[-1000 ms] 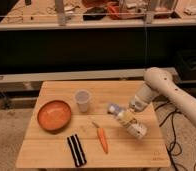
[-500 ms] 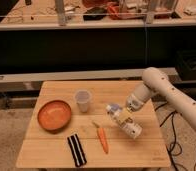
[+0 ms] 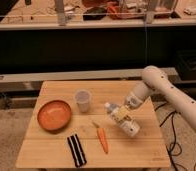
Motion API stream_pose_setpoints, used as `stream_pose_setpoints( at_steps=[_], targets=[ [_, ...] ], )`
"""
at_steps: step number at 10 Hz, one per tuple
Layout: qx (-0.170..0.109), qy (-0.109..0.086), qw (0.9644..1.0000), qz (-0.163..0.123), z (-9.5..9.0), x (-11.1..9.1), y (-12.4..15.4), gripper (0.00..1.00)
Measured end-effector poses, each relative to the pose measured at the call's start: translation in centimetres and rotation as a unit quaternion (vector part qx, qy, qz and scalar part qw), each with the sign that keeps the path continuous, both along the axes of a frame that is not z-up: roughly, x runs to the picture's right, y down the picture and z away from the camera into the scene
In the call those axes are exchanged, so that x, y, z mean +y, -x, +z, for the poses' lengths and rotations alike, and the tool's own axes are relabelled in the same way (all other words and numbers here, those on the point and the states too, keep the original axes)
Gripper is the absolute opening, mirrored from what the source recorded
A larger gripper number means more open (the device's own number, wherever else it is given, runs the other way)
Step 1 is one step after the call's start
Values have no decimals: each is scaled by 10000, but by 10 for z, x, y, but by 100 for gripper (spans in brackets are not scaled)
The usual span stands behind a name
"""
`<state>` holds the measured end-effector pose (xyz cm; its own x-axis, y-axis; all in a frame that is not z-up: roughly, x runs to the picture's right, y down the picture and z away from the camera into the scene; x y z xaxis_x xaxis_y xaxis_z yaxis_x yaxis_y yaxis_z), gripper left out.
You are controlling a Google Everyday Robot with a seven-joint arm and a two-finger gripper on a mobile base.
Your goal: Stand the bottle upright
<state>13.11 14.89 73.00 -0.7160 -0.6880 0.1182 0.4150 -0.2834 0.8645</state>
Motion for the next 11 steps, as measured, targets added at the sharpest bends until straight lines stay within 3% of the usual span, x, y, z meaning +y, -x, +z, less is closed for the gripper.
stream_pose_setpoints(
  at_steps=[1, 2, 3, 4, 5, 6, 8, 11],
  targets=[
    [-46, -387, 9992, 74, -3, 5, -11, 0],
    [-136, -876, 9959, 149, -6, 8, -22, 0],
    [-301, -1362, 9901, 178, -8, 11, -34, 0],
    [-639, -1925, 9789, 239, -11, 15, -44, 0],
    [-825, -2115, 9733, 347, -12, 17, -49, 0],
    [-1111, -2286, 9644, 726, -14, 19, -60, 0],
    [-1272, -2325, 9606, 840, -18, 16, -59, 0],
    [-1528, -2438, 9517, 1076, -25, 14, -59, 0]
  ],
)
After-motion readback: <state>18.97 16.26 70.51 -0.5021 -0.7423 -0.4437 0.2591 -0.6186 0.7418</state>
